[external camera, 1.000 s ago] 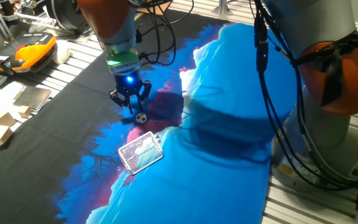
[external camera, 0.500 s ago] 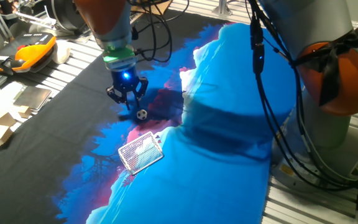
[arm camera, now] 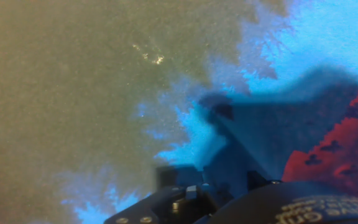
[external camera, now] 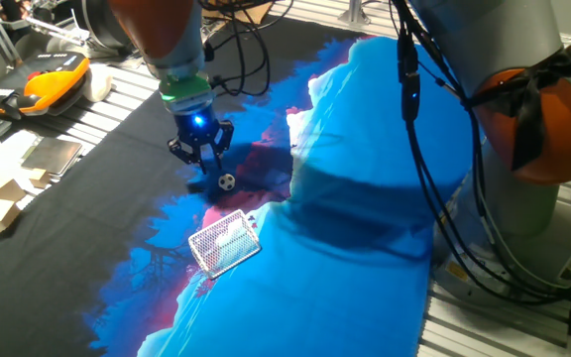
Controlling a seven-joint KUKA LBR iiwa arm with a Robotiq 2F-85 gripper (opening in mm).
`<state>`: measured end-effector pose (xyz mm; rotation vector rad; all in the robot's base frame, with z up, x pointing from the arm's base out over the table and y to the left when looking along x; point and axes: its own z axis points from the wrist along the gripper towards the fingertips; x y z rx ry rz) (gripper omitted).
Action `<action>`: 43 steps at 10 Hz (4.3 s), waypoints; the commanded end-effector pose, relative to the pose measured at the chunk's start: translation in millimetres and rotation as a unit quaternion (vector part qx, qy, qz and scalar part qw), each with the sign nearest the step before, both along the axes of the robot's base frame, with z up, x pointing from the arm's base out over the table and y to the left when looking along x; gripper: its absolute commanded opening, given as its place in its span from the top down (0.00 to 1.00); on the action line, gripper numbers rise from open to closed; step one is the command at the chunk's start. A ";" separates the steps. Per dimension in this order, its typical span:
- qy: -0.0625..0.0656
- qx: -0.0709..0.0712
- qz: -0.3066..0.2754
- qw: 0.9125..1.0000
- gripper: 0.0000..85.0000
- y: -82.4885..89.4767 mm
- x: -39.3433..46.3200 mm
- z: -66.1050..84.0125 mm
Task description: Push the soccer ball into the goal
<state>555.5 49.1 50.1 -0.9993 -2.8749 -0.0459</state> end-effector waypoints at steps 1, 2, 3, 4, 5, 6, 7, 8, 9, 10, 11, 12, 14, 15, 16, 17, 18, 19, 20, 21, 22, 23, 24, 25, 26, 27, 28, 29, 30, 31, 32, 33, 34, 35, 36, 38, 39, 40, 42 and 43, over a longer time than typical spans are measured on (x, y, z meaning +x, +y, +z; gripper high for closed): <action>-0.003 -0.012 0.002 1.000 0.60 0.2 -0.2 0.0; -0.006 -0.015 0.000 1.000 0.60 0.2 -0.2 0.0; -0.006 -0.015 0.002 1.000 0.60 0.2 -0.2 0.0; -0.006 -0.006 0.006 1.000 0.60 0.2 -0.2 0.0; -0.004 -0.003 0.001 1.000 0.80 0.2 -0.2 0.0; -0.005 -0.011 -0.014 1.000 0.80 0.2 -0.2 0.0; -0.002 -0.006 -0.026 1.000 0.60 0.2 -0.2 0.0; 0.000 -0.001 -0.030 1.000 0.60 0.2 -0.2 0.0; 0.000 -0.002 -0.031 1.000 0.60 0.2 -0.2 0.0; 0.000 0.002 -0.035 0.999 0.60 0.2 -0.2 0.0; 0.000 -0.005 -0.034 0.999 0.60 0.2 -0.2 0.0; -0.001 -0.001 -0.035 0.999 0.60 0.2 -0.2 0.0; -0.001 -0.001 -0.035 0.999 0.60 0.2 -0.2 0.0; -0.001 -0.001 -0.038 0.999 0.60 0.2 -0.2 0.0; -0.001 -0.002 -0.042 0.999 0.60 0.2 -0.2 0.0; -0.001 -0.005 -0.047 0.999 0.60 0.2 -0.2 0.0; 0.000 -0.007 -0.052 0.999 0.60 0.2 -0.2 0.0; 0.001 -0.006 -0.057 0.998 0.60 0.2 -0.2 0.0; 0.002 -0.005 -0.057 0.998 0.60 0.2 -0.2 0.0; 0.001 -0.007 -0.058 0.998 0.60 0.2 -0.2 0.0; 0.001 -0.007 -0.059 0.998 0.60 0.2 -0.2 0.0; 0.001 -0.006 -0.060 0.998 0.60 0.2 -0.2 0.0; 0.001 -0.009 -0.061 0.998 0.60 0.2 -0.2 0.0; 0.001 -0.011 -0.056 0.998 0.60 0.2 -0.2 0.0; 0.002 -0.010 -0.047 0.999 0.60 0.2 -0.2 0.0; 0.003 -0.009 -0.029 1.000 0.60 0.2 -0.2 0.0; 0.003 0.011 -0.019 1.000 0.60 0.2 -0.2 0.0; 0.003 0.015 -0.014 1.000 0.60 0.2 -0.2 0.0; 0.001 0.014 -0.017 1.000 0.60 0.2 -0.2 0.0; 0.003 -0.001 -0.013 1.000 0.60 0.2 -0.2 0.0; 0.003 -0.014 -0.010 1.000 0.60 0.2 -0.2 0.0; 0.003 -0.017 0.000 1.000 0.60 0.2 -0.2 0.0; 0.004 -0.001 0.002 1.000 0.60 0.2 -0.2 0.0; 0.004 0.008 -0.004 1.000 0.60 0.2 -0.2 0.0; 0.004 0.010 -0.013 1.000 0.60 0.2 -0.2 0.0; 0.000 -0.002 -0.034 0.999 0.60 0.2 -0.2 0.0; -0.002 -0.005 -0.041 0.999 0.60 0.2 -0.2 0.0; -0.002 -0.006 -0.048 0.999 0.60 0.2 -0.2 0.0; 0.000 -0.009 -0.055 0.998 0.60 0.2 -0.2 0.0; -0.001 -0.004 -0.054 0.999 0.60 0.2 -0.2 0.0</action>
